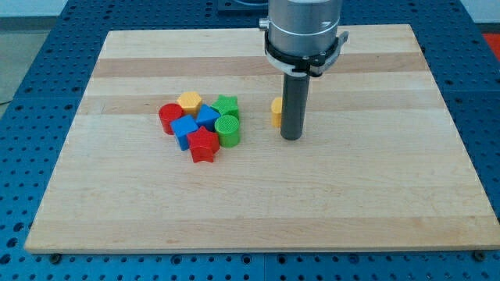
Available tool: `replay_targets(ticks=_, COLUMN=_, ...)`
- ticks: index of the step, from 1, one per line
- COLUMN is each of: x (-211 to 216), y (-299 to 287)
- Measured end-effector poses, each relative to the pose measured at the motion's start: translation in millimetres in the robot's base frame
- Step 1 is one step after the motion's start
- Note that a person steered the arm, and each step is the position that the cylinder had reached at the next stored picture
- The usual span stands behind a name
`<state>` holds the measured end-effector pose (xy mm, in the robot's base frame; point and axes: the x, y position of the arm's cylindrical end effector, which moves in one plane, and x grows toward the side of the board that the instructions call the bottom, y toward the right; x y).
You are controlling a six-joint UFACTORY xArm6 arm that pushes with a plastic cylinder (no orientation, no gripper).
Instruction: Push the yellow heart closer to the green star
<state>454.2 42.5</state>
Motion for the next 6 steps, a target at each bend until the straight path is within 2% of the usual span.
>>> replay_targets(ticks=1, x=-26, y=-8)
replay_targets(ticks=2, x=-74, y=-18)
replay_targets(ticks=3, x=-79, y=-16)
replay_targets(ticks=4, x=-69, y=39)
replay_targets(ticks=5, x=-101, y=56)
replay_targets(ticks=6, x=-128, y=29)
